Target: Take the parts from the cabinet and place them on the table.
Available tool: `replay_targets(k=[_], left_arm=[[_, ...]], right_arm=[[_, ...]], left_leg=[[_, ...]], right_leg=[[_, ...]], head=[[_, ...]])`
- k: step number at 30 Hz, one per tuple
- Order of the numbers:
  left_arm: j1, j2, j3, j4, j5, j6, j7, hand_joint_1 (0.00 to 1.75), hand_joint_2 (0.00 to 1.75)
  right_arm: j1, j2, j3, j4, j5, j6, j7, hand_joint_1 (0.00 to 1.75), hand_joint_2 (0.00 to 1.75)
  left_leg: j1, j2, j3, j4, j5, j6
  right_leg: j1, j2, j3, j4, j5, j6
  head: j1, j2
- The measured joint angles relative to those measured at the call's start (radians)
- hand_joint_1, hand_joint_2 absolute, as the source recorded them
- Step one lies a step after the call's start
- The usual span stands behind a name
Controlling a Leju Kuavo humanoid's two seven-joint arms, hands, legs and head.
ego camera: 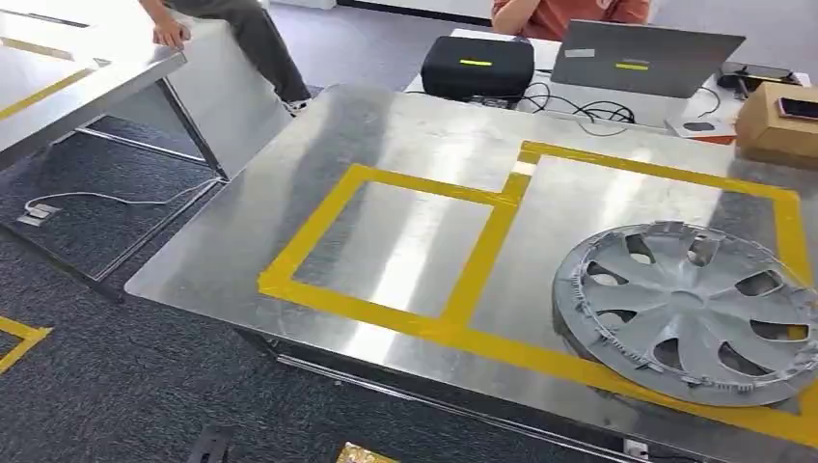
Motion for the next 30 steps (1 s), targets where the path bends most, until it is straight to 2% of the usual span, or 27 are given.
replay_targets(k=[3,6,9,11,16,21,23,24,26,30], left_arm=[[0.001,-0.002,0.006,0.000,0.004,0.002,0.002,0.00,0.00],[-0.004,-0.004,0.009,0.000,0.003,0.001,0.002,0.00,0.00],[-0.004,-0.005,0.013,0.000,0.003,-0.006,-0.002,0.00,0.00],[-0.004,-0.004,0.014,0.000,0.002,-0.009,-0.009,0.00,0.00],[-0.006,-0.002,0.014,0.000,0.000,-0.010,-0.016,0.00,0.00],[-0.007,0.002,0.014,0.000,-0.018,-0.009,-0.016,0.00,0.00],[-0.009,0.003,0.014,0.000,-0.018,-0.008,-0.016,0.00,0.00],[-0.010,0.003,0.014,0.000,-0.019,-0.008,-0.015,0.00,0.00],[-0.011,0.003,0.012,0.000,-0.033,-0.006,-0.015,0.00,0.00],[-0.012,0.004,0.002,0.000,-0.050,-0.007,-0.028,0.00,0.00]], right_arm=[[-0.038,0.051,-0.129,0.063,0.004,0.074,0.006,0.00,0.00],[-0.130,0.094,-0.273,0.257,0.034,0.103,0.079,0.00,0.00],[-0.154,0.117,-0.348,0.424,0.082,0.113,0.146,0.00,0.00],[-0.167,0.120,-0.369,0.559,0.118,0.112,0.199,0.00,0.00],[-0.202,0.117,-0.409,0.802,0.133,0.110,0.245,0.00,0.00],[-0.234,0.085,-0.436,1.077,0.120,0.082,0.420,0.00,0.00],[-0.244,0.083,-0.441,1.186,0.136,0.098,0.506,0.00,0.00],[-0.244,0.083,-0.433,1.227,0.175,0.114,0.525,0.00,0.00],[-0.244,0.082,-0.398,1.289,0.257,0.123,0.538,0.00,0.00],[-0.257,0.070,-0.381,1.360,0.206,0.105,0.497,0.00,0.00]], left_leg=[[0.000,-0.001,-0.001,0.000,0.000,0.000],[0.002,0.002,0.001,0.000,-0.001,-0.001],[0.003,-0.001,0.001,0.000,-0.001,-0.001],[0.004,0.000,0.001,0.000,-0.001,-0.002],[0.004,0.000,0.001,0.000,-0.001,-0.002],[0.006,0.000,0.001,0.000,-0.001,-0.003],[0.006,0.000,0.001,0.000,-0.001,-0.003],[0.006,0.000,0.001,0.000,-0.001,-0.003],[0.006,0.000,0.001,0.000,-0.001,-0.003],[0.006,0.000,0.001,0.000,-0.001,-0.003]], right_leg=[[0.000,-0.003,0.001,0.000,-0.001,-0.001],[0.002,0.001,0.002,0.000,-0.001,-0.001],[0.003,-0.001,0.002,0.000,-0.001,-0.001],[0.003,0.000,0.002,0.000,-0.001,-0.001],[0.004,0.000,0.002,0.000,-0.001,-0.001],[0.006,0.000,0.002,0.000,-0.001,-0.002],[0.006,0.000,0.002,0.000,-0.001,-0.002],[0.006,0.000,0.002,0.000,-0.001,-0.002],[0.006,0.000,0.002,0.000,-0.001,-0.002],[0.006,-0.001,0.003,0.000,-0.002,-0.003]], head=[[0.000,0.000],[0.001,0.000],[0.000,0.000],[-0.001,0.000],[-0.001,0.000],[0.000,0.000],[0.000,0.000],[0.000,0.000],[0.000,0.000],[0.000,0.000]])
